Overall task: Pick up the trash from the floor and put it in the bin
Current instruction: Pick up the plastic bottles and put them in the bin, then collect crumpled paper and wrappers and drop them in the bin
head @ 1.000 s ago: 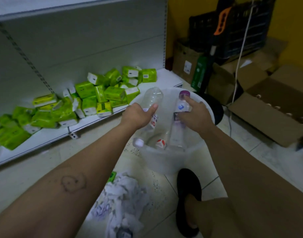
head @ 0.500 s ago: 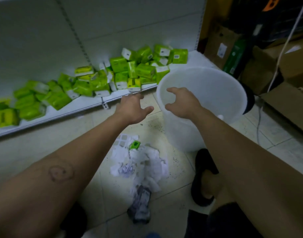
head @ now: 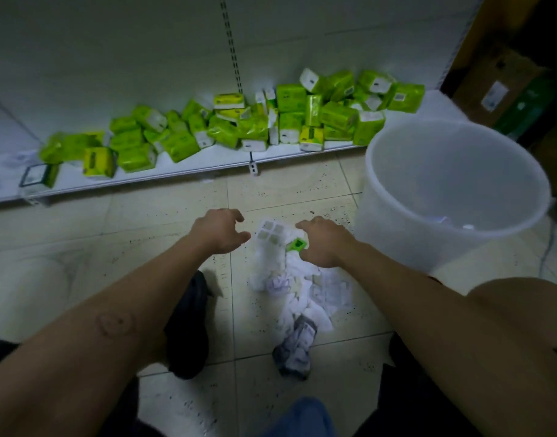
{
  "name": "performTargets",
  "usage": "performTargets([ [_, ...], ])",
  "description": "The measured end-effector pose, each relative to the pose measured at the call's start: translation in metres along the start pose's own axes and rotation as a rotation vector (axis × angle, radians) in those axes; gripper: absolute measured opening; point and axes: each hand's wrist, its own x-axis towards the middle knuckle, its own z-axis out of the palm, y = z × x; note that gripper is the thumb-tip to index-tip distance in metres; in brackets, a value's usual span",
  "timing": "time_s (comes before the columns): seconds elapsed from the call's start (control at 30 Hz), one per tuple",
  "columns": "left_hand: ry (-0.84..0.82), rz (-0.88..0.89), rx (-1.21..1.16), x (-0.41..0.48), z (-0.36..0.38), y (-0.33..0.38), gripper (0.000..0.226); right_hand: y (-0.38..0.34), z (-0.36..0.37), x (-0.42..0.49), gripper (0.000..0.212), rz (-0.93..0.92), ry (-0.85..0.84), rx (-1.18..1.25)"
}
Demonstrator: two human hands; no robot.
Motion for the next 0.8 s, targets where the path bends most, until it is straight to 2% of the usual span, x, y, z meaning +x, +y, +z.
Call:
performTargets([
  [0.2,-0.128,-0.061,0.04,0.036,0.07,-0.05,0.047,0.007,0.043,0.042,0.066,0.049,-0.097,0.114],
  [0.37,-0.254,0.013,0.426,0.071,0.133,-0.095,0.047,0.014,0.107,0.08,0.066,0.094,-0.166,0.208],
  [0.57,-0.483,0.121,0.754,0.103,0.2,-0.142,0.054,0.014,0.175,0.125,0.044,0.114,-0.277,0.223],
  [0.67,-0.491,0.102,0.81,0.109,0.216,-0.152,0.048,0.018,0.194,0.138,0.044,0.144,-0.33,0.324],
  [0.8,-0.438,0.062,0.817,0.116,0.224,-0.153,0.037,0.023,0.207,0.149,0.058,0.164,-0.362,0.355],
])
